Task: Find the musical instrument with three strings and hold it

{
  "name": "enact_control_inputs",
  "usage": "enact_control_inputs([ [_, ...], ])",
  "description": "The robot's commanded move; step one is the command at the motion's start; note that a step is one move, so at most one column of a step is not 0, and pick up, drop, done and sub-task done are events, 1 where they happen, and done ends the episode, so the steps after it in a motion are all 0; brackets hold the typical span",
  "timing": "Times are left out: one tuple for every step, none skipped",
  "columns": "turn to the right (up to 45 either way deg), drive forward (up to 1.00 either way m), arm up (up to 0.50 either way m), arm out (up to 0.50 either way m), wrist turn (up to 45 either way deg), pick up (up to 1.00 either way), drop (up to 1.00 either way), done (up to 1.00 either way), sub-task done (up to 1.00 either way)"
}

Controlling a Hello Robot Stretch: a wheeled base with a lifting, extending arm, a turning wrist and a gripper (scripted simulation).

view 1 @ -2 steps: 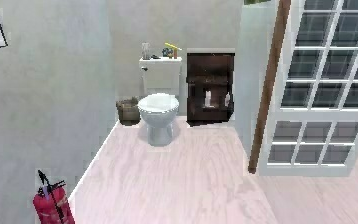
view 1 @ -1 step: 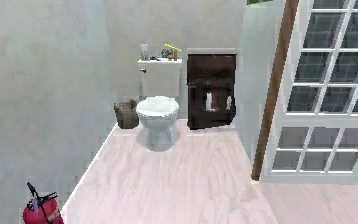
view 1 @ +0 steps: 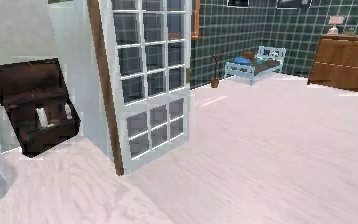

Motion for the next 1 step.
enact_control_inputs([
  [6.0,0.00,0.00,0.00,0.0,0.00,0.00,0.00,0.00],
])
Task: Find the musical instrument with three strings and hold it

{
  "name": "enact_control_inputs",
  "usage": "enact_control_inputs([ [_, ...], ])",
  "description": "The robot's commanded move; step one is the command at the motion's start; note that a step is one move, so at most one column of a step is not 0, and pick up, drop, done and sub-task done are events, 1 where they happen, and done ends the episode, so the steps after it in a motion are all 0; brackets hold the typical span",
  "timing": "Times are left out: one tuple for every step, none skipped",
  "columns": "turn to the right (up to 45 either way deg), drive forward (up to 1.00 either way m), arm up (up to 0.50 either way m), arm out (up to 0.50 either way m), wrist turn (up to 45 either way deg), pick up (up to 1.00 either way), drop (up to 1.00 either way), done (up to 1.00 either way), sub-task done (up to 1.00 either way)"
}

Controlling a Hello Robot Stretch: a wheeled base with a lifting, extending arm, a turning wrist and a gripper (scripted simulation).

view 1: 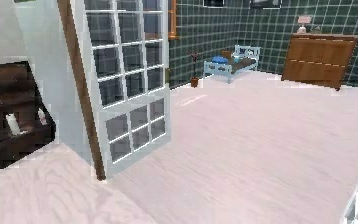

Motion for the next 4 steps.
enact_control_inputs([
  [0.0,0.60,0.00,0.00,0.0,0.00,0.00,0.00,0.00],
  [39.0,0.00,0.00,0.00,0.0,0.00,0.00,0.00,0.00],
  [0.0,1.00,0.00,0.00,0.0,0.00,0.00,0.00,0.00],
  [6.0,0.00,0.00,0.00,0.0,0.00,0.00,0.00,0.00],
])
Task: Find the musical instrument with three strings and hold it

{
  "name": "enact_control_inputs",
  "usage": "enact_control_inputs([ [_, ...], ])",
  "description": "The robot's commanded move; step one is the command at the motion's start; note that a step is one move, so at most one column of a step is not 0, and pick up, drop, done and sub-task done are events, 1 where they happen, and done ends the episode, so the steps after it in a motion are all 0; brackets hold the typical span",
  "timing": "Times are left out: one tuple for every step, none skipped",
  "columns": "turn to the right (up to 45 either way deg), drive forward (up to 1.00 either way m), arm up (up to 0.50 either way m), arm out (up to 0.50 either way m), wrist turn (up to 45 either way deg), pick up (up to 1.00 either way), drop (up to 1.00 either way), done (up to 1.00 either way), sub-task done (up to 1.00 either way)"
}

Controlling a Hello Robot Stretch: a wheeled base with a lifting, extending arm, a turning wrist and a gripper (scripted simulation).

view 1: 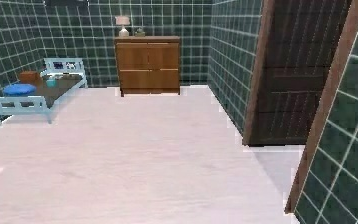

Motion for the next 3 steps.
enact_control_inputs([
  [0.0,0.35,0.00,0.00,0.0,0.00,0.00,0.00,0.00],
  [33.0,0.00,0.00,0.00,0.0,0.00,0.00,0.00,0.00],
  [0.0,0.15,0.00,0.00,0.0,0.00,0.00,0.00,0.00],
])
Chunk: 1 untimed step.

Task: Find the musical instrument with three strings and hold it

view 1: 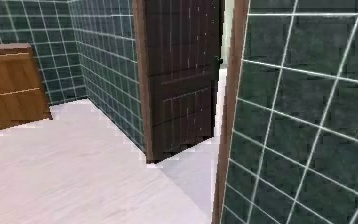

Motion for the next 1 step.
enact_control_inputs([
  [-24.0,0.00,0.00,0.00,0.0,0.00,0.00,0.00,0.00],
])
